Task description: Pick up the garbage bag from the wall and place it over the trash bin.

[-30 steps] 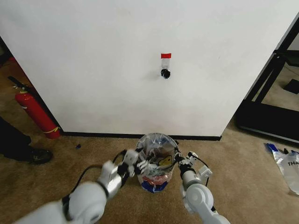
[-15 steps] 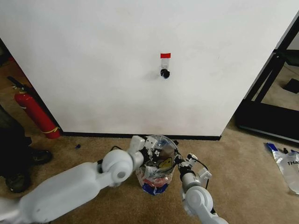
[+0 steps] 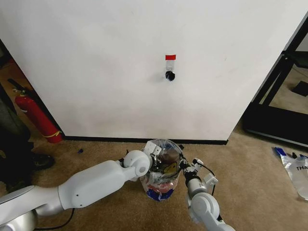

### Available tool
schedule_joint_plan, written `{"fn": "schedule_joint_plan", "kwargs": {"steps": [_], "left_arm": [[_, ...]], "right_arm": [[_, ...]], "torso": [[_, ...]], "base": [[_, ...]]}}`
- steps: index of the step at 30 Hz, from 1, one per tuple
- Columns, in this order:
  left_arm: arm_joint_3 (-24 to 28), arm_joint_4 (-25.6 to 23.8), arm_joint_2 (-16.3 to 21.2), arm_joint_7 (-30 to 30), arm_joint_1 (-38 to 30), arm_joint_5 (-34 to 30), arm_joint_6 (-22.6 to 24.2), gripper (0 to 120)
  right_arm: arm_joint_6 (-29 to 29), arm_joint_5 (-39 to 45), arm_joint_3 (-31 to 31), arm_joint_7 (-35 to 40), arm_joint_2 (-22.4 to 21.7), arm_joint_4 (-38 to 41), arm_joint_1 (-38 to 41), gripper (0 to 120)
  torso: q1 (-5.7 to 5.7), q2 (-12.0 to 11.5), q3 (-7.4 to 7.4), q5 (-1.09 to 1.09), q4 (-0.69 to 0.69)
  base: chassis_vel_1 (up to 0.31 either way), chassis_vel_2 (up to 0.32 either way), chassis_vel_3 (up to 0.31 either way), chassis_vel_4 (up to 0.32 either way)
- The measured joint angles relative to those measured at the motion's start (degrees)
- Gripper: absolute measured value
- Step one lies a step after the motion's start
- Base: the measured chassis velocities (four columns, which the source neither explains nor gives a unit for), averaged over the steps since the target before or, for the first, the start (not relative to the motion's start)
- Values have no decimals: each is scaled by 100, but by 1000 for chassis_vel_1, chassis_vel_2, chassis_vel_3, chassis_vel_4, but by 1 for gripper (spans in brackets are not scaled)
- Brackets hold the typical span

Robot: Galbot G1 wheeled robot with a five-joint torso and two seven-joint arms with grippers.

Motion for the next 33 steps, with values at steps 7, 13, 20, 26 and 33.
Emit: {"fn": "schedule_joint_plan", "kwargs": {"steps": [7, 13, 20, 26, 33], "left_arm": [[106, 655, -379, 100, 33, 256, 27, 0], [221, 1211, -669, 295, 51, 621, 29, 0], [592, 1411, -828, 315, -113, 662, 34, 0], [1075, 1528, -950, 382, -323, 716, 123, 0], [1314, 1893, -1205, 569, -577, 713, 296, 0]], "right_arm": [[3, 3, 10, 0, -5, 6, 11, 1], [11, -7, -8, -1, 13, 13, -14, 1], [17, -16, -22, -14, -2, 12, -16, 1], [17, -48, -56, -23, -13, 2, -27, 1], [35, -86, -78, -51, 10, -1, -37, 1]], "torso": [[0, 0, 0, 1, 0], [0, 0, 0, 1, -1], [0, 0, 0, 1, 0], [0, 0, 0, 0, 0], [0, 0, 0, 0, -1]], "base": [[0, 0, 0, 0], [0, 0, 0, 0], [0, 0, 0, 0], [0, 0, 0, 0], [0, 0, 0, 0]]}}
